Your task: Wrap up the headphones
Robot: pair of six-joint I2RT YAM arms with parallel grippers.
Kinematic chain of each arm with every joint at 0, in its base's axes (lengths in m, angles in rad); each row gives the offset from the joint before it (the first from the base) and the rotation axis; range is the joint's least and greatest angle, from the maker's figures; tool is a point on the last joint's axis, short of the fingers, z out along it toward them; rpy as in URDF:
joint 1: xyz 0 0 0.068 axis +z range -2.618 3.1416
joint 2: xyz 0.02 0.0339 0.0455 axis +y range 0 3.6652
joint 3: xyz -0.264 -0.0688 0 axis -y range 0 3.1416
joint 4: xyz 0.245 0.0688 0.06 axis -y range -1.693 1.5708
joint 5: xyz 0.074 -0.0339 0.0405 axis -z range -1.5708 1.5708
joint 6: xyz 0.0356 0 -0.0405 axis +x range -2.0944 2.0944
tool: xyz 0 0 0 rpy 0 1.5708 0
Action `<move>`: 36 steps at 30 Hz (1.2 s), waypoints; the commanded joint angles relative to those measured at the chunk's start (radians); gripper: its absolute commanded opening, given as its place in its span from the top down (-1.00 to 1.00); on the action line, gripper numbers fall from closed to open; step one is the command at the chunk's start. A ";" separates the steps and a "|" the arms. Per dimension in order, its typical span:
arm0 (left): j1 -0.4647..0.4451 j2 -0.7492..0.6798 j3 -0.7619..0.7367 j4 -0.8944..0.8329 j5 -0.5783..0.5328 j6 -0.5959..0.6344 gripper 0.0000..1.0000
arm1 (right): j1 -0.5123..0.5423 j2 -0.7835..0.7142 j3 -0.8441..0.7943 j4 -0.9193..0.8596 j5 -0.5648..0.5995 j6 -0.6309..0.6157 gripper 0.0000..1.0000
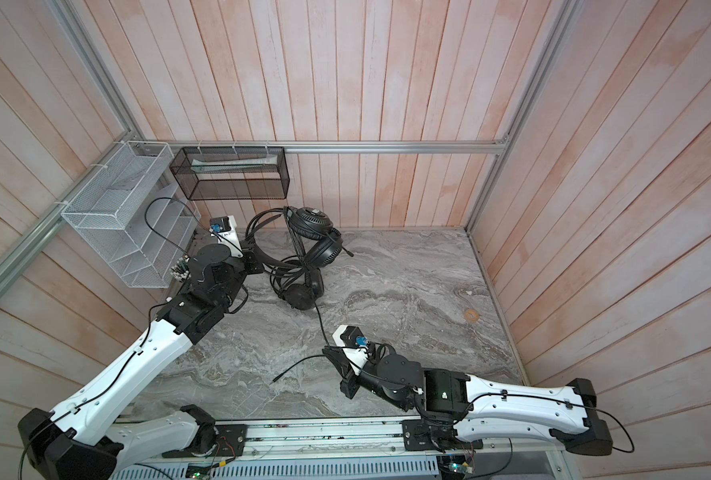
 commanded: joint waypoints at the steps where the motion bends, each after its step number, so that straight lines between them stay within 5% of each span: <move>1: 0.006 -0.005 -0.008 0.069 0.000 -0.052 1.00 | 0.014 0.017 0.064 -0.079 0.012 -0.061 1.00; 5: -0.014 -0.004 -0.021 0.038 -0.006 -0.016 1.00 | 0.017 0.030 0.162 -0.170 0.048 -0.123 1.00; 10: -0.106 0.014 -0.027 0.009 -0.155 0.138 1.00 | 0.018 0.009 0.269 -0.269 0.063 -0.177 1.00; 19: -0.375 0.079 -0.073 0.044 -0.475 0.560 1.00 | 0.018 0.002 0.417 -0.435 0.123 -0.216 1.00; 36: -0.438 -0.088 -0.326 0.095 -0.393 0.697 1.00 | 0.018 0.005 0.516 -0.517 0.196 -0.271 1.00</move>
